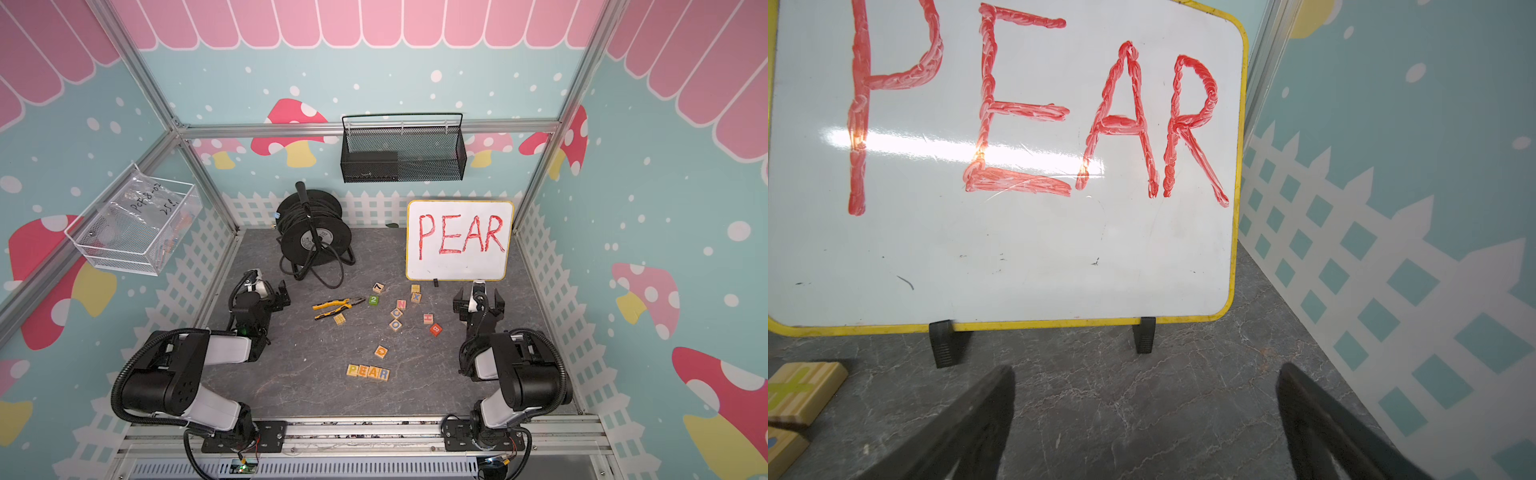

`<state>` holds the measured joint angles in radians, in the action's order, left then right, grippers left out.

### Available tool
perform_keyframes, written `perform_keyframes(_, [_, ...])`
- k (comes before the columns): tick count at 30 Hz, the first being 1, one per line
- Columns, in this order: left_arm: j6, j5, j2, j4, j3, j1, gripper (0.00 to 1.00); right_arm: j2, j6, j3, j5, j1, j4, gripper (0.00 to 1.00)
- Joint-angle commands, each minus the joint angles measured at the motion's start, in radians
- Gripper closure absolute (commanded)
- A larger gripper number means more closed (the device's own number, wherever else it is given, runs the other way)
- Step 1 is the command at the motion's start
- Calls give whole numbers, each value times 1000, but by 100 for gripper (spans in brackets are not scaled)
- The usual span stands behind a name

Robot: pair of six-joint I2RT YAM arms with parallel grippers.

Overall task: Spell the uppercase word “pear” with letter blocks
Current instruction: Reset both arms

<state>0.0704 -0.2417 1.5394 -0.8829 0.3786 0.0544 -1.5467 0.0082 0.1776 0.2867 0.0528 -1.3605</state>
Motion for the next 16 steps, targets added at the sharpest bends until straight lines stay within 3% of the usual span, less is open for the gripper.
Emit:
perform_keyframes(1, [-20,7,-1,-1,16,-4,1,10,-1,2,-6,-4,-20,1])
perform_keyframes(16, [-20,8,-1,-3,15,-5,1,10,0,1,-6,-4,-20,1])
